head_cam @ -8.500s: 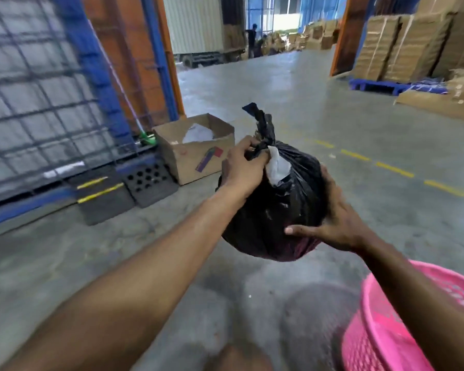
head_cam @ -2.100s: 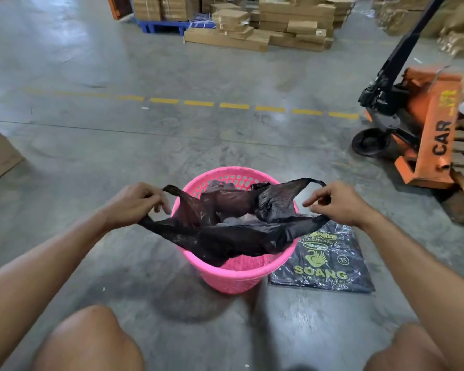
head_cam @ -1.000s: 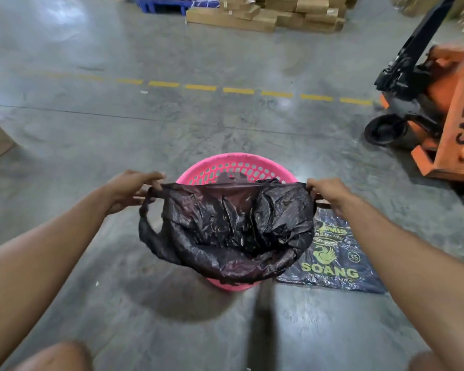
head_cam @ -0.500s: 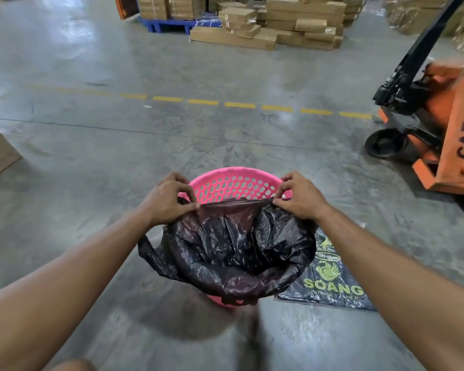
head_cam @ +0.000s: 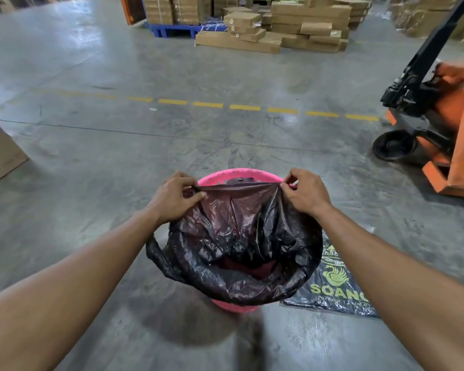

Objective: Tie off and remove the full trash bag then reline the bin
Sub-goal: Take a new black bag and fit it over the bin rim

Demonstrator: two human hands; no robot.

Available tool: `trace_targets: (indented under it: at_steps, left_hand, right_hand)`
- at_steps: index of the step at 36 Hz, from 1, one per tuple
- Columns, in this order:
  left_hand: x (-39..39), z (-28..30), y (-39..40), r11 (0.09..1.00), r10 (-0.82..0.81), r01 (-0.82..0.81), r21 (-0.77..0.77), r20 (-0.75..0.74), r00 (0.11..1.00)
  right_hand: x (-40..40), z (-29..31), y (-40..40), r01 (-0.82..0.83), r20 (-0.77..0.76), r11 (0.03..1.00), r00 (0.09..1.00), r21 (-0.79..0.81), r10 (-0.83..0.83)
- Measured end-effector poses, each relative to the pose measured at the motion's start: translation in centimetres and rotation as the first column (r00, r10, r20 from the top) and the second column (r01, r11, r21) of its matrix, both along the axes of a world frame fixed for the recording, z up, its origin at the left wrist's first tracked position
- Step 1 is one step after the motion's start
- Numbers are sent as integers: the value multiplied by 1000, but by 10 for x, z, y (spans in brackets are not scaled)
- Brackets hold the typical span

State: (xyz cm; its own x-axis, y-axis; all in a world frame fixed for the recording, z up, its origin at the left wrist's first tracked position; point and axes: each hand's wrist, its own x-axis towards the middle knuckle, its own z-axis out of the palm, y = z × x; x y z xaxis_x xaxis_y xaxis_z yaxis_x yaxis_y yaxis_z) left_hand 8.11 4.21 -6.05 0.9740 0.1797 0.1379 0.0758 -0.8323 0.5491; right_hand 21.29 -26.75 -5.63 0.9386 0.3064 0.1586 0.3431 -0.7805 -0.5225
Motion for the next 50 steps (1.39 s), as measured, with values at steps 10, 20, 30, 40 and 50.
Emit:
trace_targets:
  at_steps: [10, 20, 30, 40, 50]
  left_hand:
    - [42, -17, 16, 879, 280, -268, -394, -28, 960]
    - [65, -20, 12, 612, 317, -520, -595, -417, 852]
    - [24, -67, 43, 511, 97, -517, -686, -551, 829]
    - [-40, -65, 3, 366, 198, -549, -751, -514, 835]
    - [-52, -70, -16, 351, 561, -566, -746, -317, 765]
  right_hand:
    - [29, -4, 12, 121, -76, 985, 991, 120, -112]
    - [62, -14, 20, 216, -411, 955, 904, 201, -118]
    - [39, -22, -12, 351, -693, 872, 721, 341, -19]
    - [-24, -61, -66, 539, -779, 704, 626, 462, 31]
    - [-56, -102, -71, 533, -667, 669, 741, 518, -73]
